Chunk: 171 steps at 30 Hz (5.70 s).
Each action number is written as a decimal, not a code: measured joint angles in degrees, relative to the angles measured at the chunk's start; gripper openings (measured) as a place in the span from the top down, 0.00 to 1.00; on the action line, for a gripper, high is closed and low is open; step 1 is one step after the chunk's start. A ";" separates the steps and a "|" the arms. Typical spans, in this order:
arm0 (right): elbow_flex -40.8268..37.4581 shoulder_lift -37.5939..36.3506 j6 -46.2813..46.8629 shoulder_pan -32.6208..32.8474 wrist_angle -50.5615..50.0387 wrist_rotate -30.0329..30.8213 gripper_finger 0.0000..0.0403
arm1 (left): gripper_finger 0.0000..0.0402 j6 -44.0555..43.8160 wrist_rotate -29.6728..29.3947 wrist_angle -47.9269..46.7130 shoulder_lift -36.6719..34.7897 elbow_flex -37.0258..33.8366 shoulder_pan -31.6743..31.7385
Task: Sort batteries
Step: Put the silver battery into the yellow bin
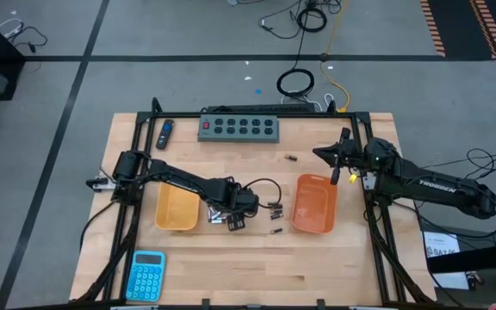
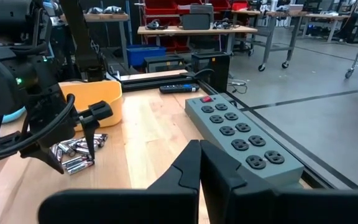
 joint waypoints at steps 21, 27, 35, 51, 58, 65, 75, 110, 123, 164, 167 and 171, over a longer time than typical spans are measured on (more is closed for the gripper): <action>0.00 0.02 -0.83 0.00 -1.38 0.02 1.00 | 0.30 13.23 0.40 -2.70 -0.13 0.00 -0.23; 0.00 0.02 -0.65 0.00 -1.48 0.02 1.00 | 0.30 18.85 -2.77 -3.04 -0.13 0.00 -0.97; 0.00 0.02 -0.74 0.00 -1.42 0.02 1.00 | 0.32 30.83 -2.75 -3.01 -0.13 0.00 -0.29; 0.00 0.02 -0.65 0.00 -1.48 0.00 1.00 | 0.40 45.06 2.39 -2.59 -0.13 0.00 1.79; 0.00 0.02 -0.63 0.00 -1.48 0.00 1.00 | 0.40 51.17 3.55 -2.32 0.25 0.00 1.79; 0.00 0.02 -0.63 0.02 -1.58 0.00 1.00 | 0.41 57.11 4.41 -1.31 3.51 0.26 1.79; 0.00 0.13 -0.94 0.02 -1.99 -0.02 1.00 | 0.79 60.96 5.54 -2.59 4.35 0.17 1.68; -0.04 0.13 0.48 0.61 -5.90 -0.28 1.00 | 0.89 4.01 6.23 -25.25 -14.37 2.84 -3.30; -0.04 0.13 1.12 0.76 -5.64 -0.24 1.00 | 0.87 -28.40 5.34 -12.02 -40.17 -28.98 -2.58; -0.04 0.35 -0.11 0.74 -5.90 -0.20 1.00 | 0.52 -7.59 1.64 -22.07 3.78 17.50 -10.74; -0.04 0.34 -0.04 0.74 -6.11 -0.20 1.00 | 0.52 -7.05 1.64 -22.91 4.78 17.28 -10.76; -0.04 0.35 0.38 0.74 -6.95 -0.20 1.00 | 0.52 -4.10 1.78 -22.86 5.79 14.95 -10.90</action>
